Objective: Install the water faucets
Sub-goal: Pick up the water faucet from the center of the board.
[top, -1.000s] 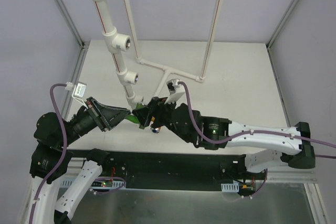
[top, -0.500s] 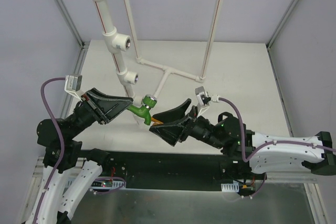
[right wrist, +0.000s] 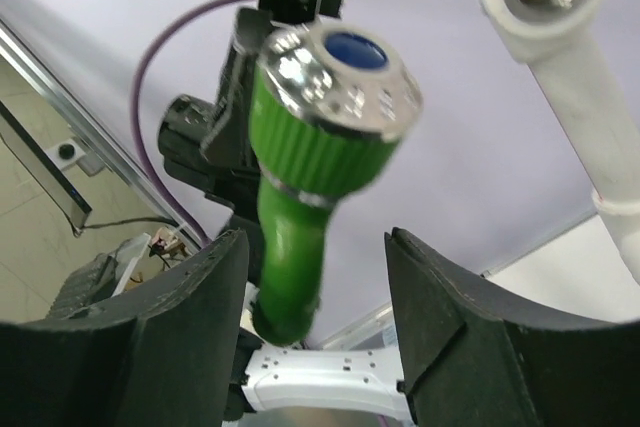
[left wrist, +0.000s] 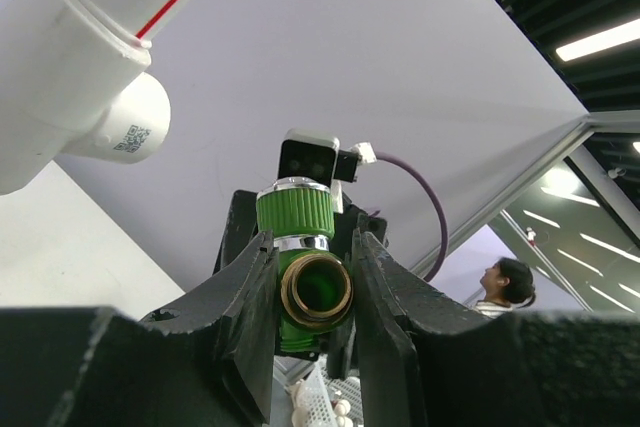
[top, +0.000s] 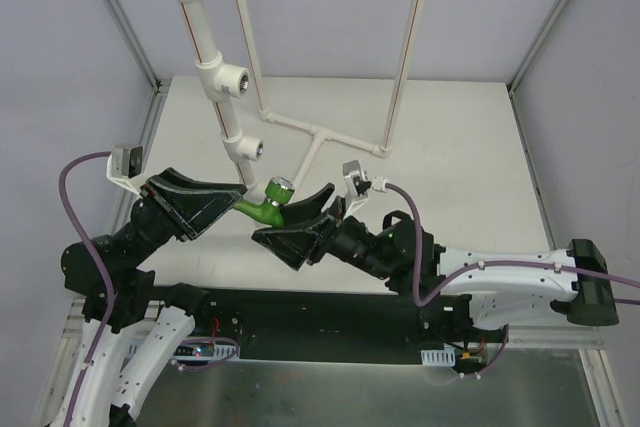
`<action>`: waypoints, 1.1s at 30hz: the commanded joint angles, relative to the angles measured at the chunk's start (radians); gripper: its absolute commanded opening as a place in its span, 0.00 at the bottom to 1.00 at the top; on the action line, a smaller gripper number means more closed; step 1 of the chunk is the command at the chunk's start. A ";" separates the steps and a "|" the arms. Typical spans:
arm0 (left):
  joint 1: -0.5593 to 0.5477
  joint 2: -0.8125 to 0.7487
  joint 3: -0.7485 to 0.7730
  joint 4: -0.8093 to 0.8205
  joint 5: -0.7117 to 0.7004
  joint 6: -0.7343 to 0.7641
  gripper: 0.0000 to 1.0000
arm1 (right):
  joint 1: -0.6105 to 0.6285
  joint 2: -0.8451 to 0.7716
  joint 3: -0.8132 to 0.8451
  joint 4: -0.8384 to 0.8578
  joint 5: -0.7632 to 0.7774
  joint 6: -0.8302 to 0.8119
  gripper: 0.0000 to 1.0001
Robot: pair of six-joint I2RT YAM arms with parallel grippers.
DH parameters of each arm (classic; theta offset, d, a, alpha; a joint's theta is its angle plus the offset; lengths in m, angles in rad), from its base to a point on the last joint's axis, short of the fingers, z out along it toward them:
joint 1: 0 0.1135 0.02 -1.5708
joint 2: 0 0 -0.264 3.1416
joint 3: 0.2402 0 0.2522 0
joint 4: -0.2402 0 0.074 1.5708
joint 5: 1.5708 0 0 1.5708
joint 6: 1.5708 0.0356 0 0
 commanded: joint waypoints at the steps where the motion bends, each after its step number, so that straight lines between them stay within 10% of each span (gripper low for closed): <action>1: -0.003 -0.012 -0.001 0.090 -0.008 -0.024 0.00 | 0.003 0.014 0.112 0.110 -0.008 -0.016 0.63; 25: -0.003 -0.029 -0.059 0.170 0.000 -0.056 0.00 | -0.026 0.100 0.215 0.115 -0.047 0.082 0.47; 33: -0.003 -0.027 -0.078 0.190 0.017 -0.056 0.00 | -0.042 0.113 0.218 0.136 -0.081 0.131 0.15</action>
